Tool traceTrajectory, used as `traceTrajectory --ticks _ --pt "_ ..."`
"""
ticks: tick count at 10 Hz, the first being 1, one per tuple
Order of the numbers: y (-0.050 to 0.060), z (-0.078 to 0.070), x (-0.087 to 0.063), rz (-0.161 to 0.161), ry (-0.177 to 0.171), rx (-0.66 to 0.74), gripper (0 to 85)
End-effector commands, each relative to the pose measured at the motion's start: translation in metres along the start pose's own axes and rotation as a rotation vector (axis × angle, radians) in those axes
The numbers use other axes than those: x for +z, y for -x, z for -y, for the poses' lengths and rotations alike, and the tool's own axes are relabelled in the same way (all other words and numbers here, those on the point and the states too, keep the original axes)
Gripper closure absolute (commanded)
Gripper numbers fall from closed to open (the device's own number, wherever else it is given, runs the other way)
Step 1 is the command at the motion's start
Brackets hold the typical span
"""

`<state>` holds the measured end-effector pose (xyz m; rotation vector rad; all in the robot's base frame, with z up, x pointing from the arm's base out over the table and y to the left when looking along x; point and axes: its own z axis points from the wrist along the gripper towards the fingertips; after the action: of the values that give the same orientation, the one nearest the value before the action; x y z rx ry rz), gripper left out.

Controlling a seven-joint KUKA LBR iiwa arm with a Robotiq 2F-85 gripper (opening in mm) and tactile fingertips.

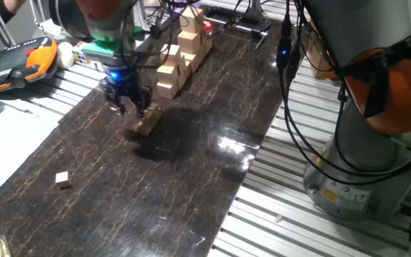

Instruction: Stack the blocks into a pyramid shape

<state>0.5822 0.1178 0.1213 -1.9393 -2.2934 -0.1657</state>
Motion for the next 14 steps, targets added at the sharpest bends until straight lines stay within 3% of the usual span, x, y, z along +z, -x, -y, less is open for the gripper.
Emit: traceTrajectory --ticks 1,3,6,7,9,11,13,14 --pt "-0.024 -0.004 0.001 -0.010 0.002 -0.022 30.7" --pt "-0.058 -0.009 0.007 -0.009 -0.001 -0.118 30.7" --pt "-0.087 -0.010 0.023 0.009 -0.009 -0.263 32.0" --pt "-0.091 -0.011 0.024 0.019 -0.037 -0.328 32.7" --pt "-0.097 -0.011 0.025 0.009 -0.072 -0.461 33.7" --pt "-0.098 -0.009 0.027 -0.004 -0.083 -0.578 34.0" --pt "-0.098 -0.009 0.027 0.058 -0.126 -0.720 31.3" --pt "-0.098 -0.009 0.027 0.056 -0.140 -0.825 30.0"
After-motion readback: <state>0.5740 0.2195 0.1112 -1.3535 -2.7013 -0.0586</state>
